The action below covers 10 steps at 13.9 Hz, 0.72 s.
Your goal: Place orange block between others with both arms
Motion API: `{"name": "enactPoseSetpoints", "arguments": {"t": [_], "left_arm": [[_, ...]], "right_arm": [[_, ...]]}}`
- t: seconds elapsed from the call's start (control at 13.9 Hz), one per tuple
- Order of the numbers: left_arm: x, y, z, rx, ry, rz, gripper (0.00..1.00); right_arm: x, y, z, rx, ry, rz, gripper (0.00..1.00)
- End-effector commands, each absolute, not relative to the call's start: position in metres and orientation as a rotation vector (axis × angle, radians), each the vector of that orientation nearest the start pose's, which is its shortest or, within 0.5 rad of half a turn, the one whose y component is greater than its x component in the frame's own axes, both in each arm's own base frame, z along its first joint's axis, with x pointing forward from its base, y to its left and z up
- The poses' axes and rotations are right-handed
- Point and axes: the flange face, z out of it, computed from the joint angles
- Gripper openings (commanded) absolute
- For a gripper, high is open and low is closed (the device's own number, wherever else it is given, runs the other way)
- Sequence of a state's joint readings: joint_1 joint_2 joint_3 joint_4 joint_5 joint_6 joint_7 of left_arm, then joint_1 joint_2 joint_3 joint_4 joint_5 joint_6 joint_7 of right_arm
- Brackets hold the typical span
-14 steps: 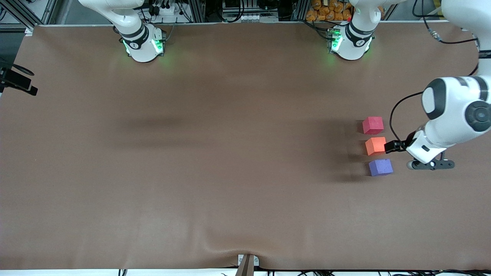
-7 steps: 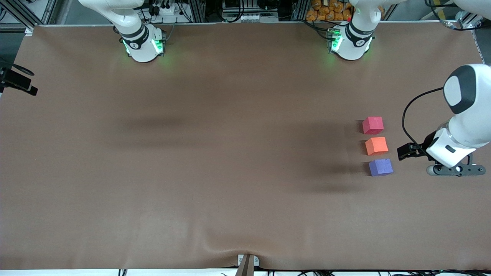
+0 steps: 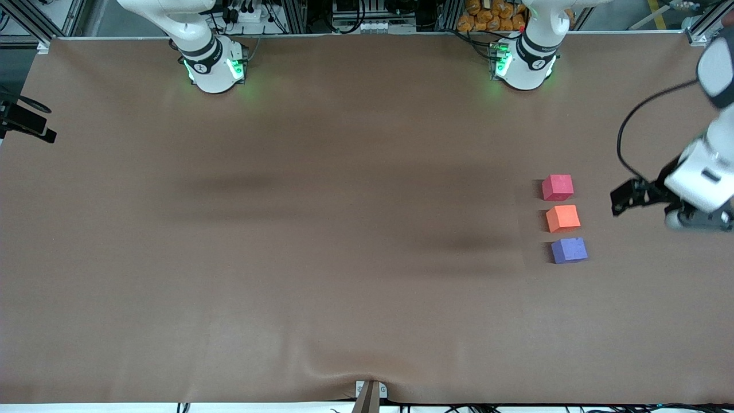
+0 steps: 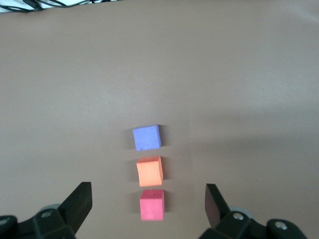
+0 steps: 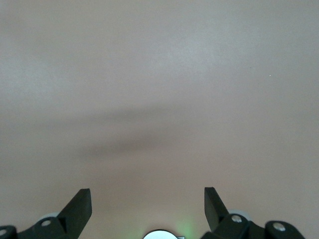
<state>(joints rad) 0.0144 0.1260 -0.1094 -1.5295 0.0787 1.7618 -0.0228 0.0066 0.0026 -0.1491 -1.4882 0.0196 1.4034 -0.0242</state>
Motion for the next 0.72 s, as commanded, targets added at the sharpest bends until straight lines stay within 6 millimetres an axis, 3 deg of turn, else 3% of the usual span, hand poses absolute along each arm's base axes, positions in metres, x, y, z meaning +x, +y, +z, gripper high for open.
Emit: {"name": "enactPoseSetpoints", "arguments": {"t": [0.0,0.29,0.65], "left_arm": [[0.582,-0.041,0.619,-3.059,0.122,-0.159,1.0],[0.551,-0.036,0.656,-3.054,0.095,-0.147,1.0],[0.541,-0.023,0.663,-3.058,0.057,-0.125,1.0]], "right_arm": [[0.529,-0.077,0.652,-3.117,0.173,0.132,1.0],[0.529,-0.077,0.652,-3.117,0.173,0.132,1.0],[0.529,-0.077,0.652,-3.117,0.173,0.132,1.0]]}}
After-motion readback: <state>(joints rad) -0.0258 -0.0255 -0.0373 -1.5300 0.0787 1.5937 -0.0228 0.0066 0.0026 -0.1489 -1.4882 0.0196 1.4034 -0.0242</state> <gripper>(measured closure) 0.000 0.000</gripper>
